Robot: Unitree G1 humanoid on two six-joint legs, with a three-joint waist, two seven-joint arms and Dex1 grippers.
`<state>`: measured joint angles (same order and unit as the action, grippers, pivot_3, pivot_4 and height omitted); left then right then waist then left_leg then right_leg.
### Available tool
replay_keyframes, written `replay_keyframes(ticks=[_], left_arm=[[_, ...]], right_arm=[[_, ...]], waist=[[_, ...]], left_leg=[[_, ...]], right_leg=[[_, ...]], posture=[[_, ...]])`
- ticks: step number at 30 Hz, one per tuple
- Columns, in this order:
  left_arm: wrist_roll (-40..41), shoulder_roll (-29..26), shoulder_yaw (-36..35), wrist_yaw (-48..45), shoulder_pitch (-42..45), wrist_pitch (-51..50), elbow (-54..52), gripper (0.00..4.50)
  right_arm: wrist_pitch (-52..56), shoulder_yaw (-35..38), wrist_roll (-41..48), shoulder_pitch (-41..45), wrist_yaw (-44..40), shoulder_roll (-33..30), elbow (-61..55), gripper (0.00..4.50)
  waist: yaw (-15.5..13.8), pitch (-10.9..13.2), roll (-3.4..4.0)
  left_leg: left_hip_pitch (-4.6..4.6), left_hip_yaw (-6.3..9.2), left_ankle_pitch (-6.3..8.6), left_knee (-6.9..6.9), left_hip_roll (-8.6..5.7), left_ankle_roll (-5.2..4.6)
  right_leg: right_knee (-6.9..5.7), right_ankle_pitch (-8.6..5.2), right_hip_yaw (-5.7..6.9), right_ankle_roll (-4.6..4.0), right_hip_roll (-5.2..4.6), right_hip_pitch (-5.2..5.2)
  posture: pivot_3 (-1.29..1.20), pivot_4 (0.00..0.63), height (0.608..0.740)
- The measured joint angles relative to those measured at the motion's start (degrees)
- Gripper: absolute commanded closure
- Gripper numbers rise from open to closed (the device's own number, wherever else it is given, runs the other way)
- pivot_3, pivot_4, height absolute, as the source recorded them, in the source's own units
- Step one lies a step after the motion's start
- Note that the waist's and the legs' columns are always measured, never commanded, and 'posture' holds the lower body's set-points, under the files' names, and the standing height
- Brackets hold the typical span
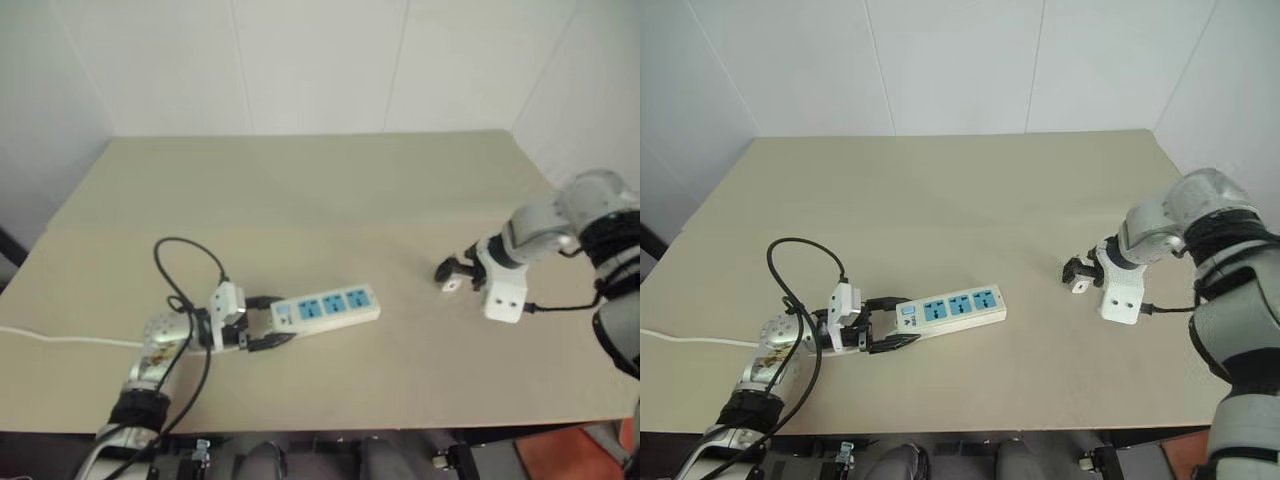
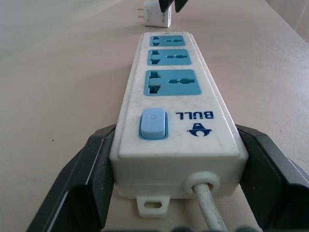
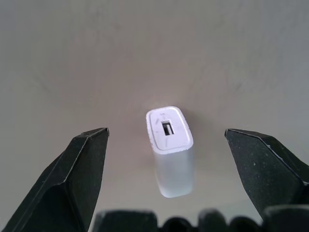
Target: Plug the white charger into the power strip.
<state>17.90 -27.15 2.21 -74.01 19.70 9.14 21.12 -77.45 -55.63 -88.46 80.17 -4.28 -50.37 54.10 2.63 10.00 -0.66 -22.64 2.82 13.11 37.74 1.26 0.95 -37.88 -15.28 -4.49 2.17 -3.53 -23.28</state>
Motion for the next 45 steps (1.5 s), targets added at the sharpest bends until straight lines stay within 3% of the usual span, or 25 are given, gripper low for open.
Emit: replay_keyframes(ticks=[4, 8, 19, 23, 30, 40, 45], left_arm=[[0.0, -0.2, 0.0, 0.4, -0.5, -0.3, -0.5, 1.24], [0.2, -0.6, 0.0, 0.8, -1.2, -0.3, -1.2, 1.24], [0.2, -1.5, -0.1, 1.5, -2.1, -0.4, -1.7, 1.24], [0.2, -1.5, -0.1, 1.5, -2.1, -0.4, -1.7, 1.24], [0.2, -1.5, -0.1, 1.7, -2.2, -0.3, -1.7, 1.24], [0.1, -1.5, 0.0, 1.8, -2.3, -0.1, -1.7, 1.24], [0.1, -1.5, 0.1, 1.9, -2.2, -0.1, -1.7, 1.24]], right_arm=[[5.0, -10.2, -8.8, 2.4, 16.6, 2.9, 2.8, 0.00], [8.2, -17.6, -13.2, 4.6, 27.8, 5.4, 7.0, 0.00], [11.6, -28.9, -16.4, 7.3, 42.1, 9.2, 12.3, 0.00], [12.2, -31.8, -17.3, 7.7, 45.1, 9.9, 12.9, 0.88], [13.5, -34.7, -17.7, 8.1, 48.6, 11.2, 13.3, 3.27], [13.4, -35.6, -15.7, 8.9, 48.6, 11.7, 14.1, 3.33], [7.4, -29.3, -8.0, 10.8, 43.3, 10.3, 15.7, 3.33]], waist=[[0.1, 0.0, 0.01], [0.4, 0.0, 0.02], [1.3, 0.0, 0.03], [1.3, 0.0, 0.03], [1.3, 0.0, 0.03], [1.3, 0.0, 0.05], [1.3, 0.0, 0.07]], left_leg=[[0.00, -0.01, 0.00, -0.01, -0.06, 0.00], [0.01, -0.01, 0.00, -0.01, -0.06, 0.00], [0.15, 0.03, 0.00, -0.01, -0.08, 0.00], [0.15, 0.04, 0.00, -0.02, -0.08, 0.00], [0.15, 0.04, 0.00, -0.02, -0.09, 0.00], [0.15, 0.06, 0.00, -0.03, -0.10, -0.01], [0.13, 0.05, 0.00, -0.05, -0.11, -0.01]], right_leg=[[-0.10, -0.01, -0.09, -0.02, 0.00, -0.08], [-0.12, -0.01, -0.10, -0.02, 0.00, -0.07], [-0.20, -0.01, -0.11, -0.02, 0.01, 0.01], [-0.20, -0.01, -0.11, -0.02, 0.01, 0.01], [-0.21, -0.01, -0.12, -0.02, 0.01, 0.01], [-0.21, -0.01, -0.13, -0.02, 0.01, 0.00], [-0.19, -0.01, -0.14, -0.01, 0.00, 0.00]], posture=[[0.00, 0.150, 0.740], [0.00, 0.150, 0.740], [0.00, 0.150, 0.740], [0.00, 0.150, 0.740], [0.00, 0.150, 0.740], [0.00, 0.150, 0.740], [0.00, 0.150, 0.740]])
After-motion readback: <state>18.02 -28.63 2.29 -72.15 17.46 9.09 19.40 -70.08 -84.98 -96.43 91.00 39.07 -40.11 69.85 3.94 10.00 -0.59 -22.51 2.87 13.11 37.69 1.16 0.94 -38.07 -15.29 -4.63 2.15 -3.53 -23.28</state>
